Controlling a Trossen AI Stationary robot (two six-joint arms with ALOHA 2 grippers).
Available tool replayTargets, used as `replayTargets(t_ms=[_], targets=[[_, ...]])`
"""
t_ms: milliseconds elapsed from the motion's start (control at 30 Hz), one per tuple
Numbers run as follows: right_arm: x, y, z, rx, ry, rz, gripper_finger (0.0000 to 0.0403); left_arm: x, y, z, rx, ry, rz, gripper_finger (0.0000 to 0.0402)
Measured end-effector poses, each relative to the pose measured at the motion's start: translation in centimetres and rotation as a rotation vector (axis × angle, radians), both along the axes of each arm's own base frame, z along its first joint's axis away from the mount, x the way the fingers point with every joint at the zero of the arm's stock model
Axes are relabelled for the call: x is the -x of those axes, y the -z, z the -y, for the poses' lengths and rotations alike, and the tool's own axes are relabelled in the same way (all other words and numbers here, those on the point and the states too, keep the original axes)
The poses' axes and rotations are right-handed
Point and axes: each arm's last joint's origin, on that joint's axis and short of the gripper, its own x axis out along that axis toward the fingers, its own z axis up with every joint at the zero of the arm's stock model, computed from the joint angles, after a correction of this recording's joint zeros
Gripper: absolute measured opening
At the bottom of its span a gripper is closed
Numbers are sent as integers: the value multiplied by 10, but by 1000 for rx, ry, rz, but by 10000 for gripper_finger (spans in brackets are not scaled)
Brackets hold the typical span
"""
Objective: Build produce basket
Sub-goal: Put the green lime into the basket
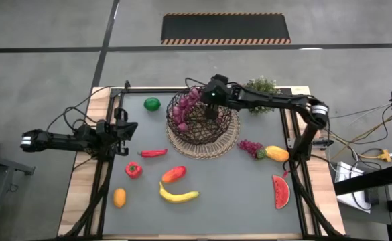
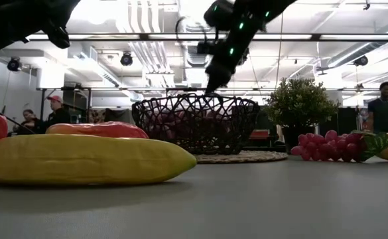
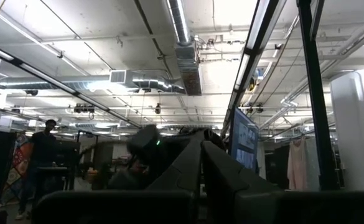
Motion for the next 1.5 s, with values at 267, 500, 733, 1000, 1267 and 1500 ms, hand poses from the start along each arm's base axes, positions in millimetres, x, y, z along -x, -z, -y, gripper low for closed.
replayTargets(t_ms=[267, 500, 733, 1000, 1267, 1500], targets=[[47, -57, -48, -152, -80, 119, 152, -9, 9, 0, 79, 38, -83, 0], [89, -61, -105, -245, -272, 256, 124, -15, -4, -4, 195, -61, -47, 0], [118, -20, -151, -205, -491, 403, 100, -29, -20, -5, 237, -56, -40, 0], [145, 35, -161, -95, -644, 562, 73, -52, -50, -5, 164, -104, -67, 0], [178, 60, -159, -61, -718, 739, 52, -78, -63, -8, 146, -147, -366, 0], [200, 61, -157, -85, -700, 840, 44, -84, -84, -19, 147, -231, -739, 0]])
